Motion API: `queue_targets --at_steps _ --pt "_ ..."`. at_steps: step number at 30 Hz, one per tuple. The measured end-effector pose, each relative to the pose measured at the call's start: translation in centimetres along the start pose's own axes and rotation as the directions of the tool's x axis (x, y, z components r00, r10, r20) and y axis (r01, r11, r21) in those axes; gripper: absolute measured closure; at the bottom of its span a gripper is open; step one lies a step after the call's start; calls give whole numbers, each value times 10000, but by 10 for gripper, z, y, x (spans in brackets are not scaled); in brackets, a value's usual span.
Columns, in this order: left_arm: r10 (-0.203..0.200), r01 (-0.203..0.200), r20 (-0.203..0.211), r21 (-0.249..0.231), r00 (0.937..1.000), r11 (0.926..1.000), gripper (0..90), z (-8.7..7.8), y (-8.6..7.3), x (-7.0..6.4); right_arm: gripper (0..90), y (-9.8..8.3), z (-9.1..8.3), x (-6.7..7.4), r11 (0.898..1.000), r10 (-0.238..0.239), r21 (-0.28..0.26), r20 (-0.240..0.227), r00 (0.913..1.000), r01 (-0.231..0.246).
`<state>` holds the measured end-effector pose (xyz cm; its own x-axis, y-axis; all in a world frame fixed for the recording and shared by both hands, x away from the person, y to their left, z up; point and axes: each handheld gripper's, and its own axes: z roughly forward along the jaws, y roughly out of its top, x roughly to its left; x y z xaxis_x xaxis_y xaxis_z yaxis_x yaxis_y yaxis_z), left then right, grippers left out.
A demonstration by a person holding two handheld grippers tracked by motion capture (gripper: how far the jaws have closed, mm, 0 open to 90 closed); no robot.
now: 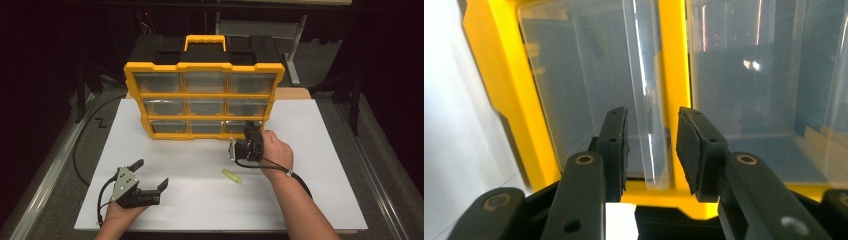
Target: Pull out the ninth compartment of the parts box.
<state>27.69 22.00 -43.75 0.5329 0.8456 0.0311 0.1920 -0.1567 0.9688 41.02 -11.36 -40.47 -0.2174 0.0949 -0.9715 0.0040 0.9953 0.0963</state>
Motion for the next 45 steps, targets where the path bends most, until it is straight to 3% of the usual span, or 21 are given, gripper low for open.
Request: queue_targets --at_steps 2,3,8,9,11,24,33,34,35,45 --pt "2 -2 11 7 10000 10000 3 0 0 0 691 2 1 2 9998 171 107 6 9999 -172" --pt "4 -4 27 21 10000 10000 3 0 0 0 697 3 2 0 9998 -180 -54 120 9998 181" --pt "12 -12 59 -9 10000 10000 3 0 0 0 706 7 5 2 9998 -211 60 -23 9998 211" --pt "19 -19 60 -7 10000 10000 3 0 0 0 709 7 6 3 10000 -17 35 13 10000 17" --pt "22 -22 70 -1 10000 10000 3 0 0 0 721 8 7 2 9997 -242 102 92 9997 241" --pt "46 -46 106 29 9999 10000 3 0 0 0 772 9 10 6 9988 -475 75 258 9985 474" --pt "17 -17 155 -22 9999 10000 3 0 0 -1 781 10 12 14 9994 -360 33 749 9965 358" --pt "19 -19 165 -22 9999 10000 3 0 0 -1 781 10 11 13 9987 -502 106 717 9962 496" --pt "22 -22 174 -27 9998 10000 3 0 0 -1 782 10 12 14 9995 -303 48 708 9970 300" --pt "133 -132 260 -19 9996 9999 3 0 0 -2 792 9 8 9 9997 -236 -1 562 9981 237"
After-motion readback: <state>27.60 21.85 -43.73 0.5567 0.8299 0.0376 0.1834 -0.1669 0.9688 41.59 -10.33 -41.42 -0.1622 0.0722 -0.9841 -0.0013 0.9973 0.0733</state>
